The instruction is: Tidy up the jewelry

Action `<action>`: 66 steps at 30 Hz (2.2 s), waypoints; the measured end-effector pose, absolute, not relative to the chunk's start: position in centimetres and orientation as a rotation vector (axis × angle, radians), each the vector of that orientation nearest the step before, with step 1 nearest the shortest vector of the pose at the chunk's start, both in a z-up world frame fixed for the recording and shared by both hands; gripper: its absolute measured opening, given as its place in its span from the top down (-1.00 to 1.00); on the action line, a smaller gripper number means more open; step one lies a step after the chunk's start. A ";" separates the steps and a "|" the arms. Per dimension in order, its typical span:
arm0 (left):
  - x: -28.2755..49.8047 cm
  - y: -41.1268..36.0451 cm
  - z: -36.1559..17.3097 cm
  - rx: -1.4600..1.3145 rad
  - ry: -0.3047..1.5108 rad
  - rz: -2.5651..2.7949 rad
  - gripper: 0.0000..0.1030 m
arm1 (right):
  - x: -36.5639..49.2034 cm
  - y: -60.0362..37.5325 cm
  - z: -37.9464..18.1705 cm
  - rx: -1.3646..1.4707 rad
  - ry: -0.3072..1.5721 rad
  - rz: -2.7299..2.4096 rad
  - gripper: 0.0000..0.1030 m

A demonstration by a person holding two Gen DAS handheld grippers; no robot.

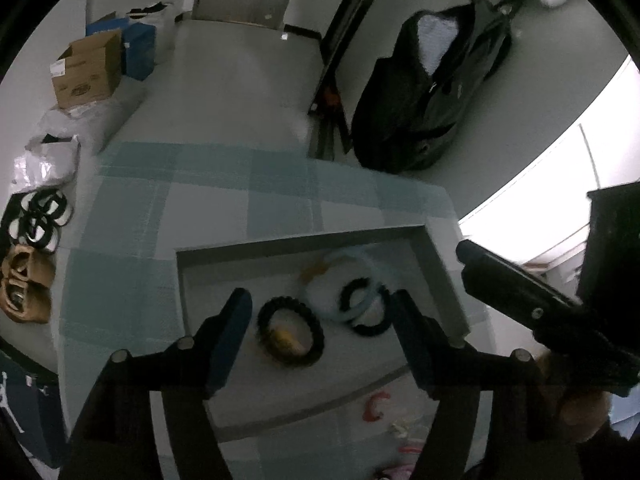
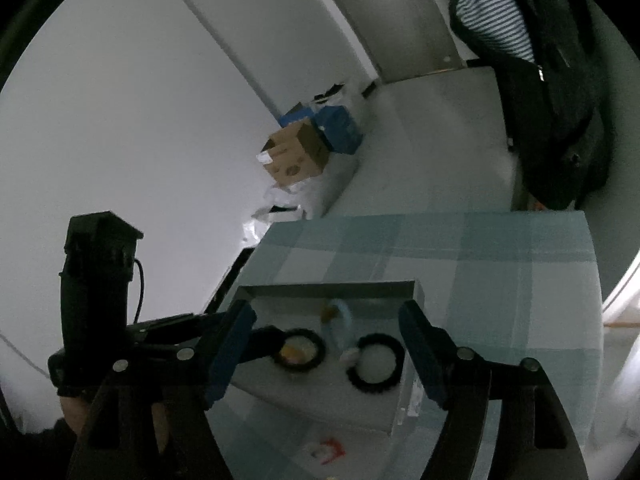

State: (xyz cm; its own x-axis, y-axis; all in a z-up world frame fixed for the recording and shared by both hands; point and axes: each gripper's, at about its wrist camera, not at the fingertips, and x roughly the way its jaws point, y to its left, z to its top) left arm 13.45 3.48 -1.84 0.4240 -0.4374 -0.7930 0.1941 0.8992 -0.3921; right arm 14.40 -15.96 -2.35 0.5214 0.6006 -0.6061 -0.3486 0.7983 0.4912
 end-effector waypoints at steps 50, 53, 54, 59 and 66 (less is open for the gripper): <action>2.2 2.3 -3.3 -0.051 0.974 -0.248 -0.32 | 1.6 -17.2 -6.2 0.264 0.977 0.492 -0.60; 2.1 2.3 -3.5 -0.042 0.982 -0.248 -0.32 | 1.6 -16.7 -6.9 0.248 1.009 0.494 -0.48; 2.1 2.5 -3.5 -0.042 0.985 -0.249 -0.32 | 1.6 -16.6 -6.9 0.248 1.017 0.494 -0.48; 2.5 3.2 -3.9 -0.078 1.009 -0.239 -0.33 | 1.6 -15.9 -7.3 0.231 1.031 0.508 -0.39; 2.8 3.1 -4.1 -0.084 1.019 -0.235 -0.32 | 2.1 -14.5 -8.0 0.182 1.062 0.505 -0.09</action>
